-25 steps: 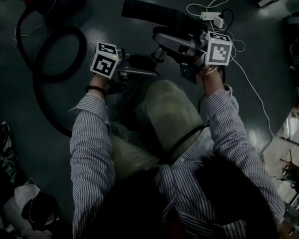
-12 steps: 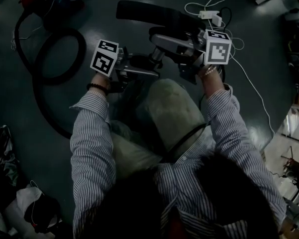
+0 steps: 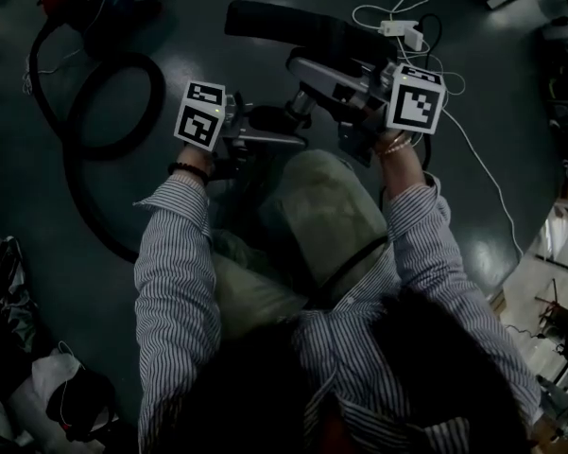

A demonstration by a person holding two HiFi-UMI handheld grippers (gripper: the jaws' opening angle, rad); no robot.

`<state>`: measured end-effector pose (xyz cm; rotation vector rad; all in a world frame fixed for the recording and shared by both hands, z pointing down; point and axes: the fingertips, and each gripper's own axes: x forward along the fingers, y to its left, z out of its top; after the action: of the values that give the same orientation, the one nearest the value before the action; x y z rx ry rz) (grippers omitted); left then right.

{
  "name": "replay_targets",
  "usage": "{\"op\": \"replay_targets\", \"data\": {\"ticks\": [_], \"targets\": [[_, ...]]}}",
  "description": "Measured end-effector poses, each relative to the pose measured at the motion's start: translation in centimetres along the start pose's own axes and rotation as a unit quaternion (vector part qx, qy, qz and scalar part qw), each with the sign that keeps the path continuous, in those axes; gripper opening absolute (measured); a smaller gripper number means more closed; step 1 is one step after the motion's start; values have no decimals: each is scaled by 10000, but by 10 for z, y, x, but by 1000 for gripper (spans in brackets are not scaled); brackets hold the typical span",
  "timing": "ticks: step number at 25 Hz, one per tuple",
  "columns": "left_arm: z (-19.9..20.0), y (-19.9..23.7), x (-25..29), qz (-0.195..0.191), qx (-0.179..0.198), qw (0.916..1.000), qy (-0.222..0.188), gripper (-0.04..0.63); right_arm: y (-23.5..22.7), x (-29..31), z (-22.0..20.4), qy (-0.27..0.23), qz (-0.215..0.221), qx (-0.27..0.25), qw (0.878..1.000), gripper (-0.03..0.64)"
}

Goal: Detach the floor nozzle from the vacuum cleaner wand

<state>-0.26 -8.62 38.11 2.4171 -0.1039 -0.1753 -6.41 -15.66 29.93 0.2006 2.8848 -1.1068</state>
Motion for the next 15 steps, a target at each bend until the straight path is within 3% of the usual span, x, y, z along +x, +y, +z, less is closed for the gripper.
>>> {"op": "replay_targets", "data": {"ticks": [4,7,9,15], "targets": [[4,0,0,158,92,9998,-73,241,4,1,5,-37,218,-114,9997,150],[5,4,3,407,211,9989,-123,233,-2,3,8,-77,-226,-33,9997,150],[6,2,3,367,197,9990,-180,229,-3,4,9,5,-352,13,9994,150],[7,0,3,405,306,9986,-137,232,10,0,6,241,732,-33,9970,160]]}}
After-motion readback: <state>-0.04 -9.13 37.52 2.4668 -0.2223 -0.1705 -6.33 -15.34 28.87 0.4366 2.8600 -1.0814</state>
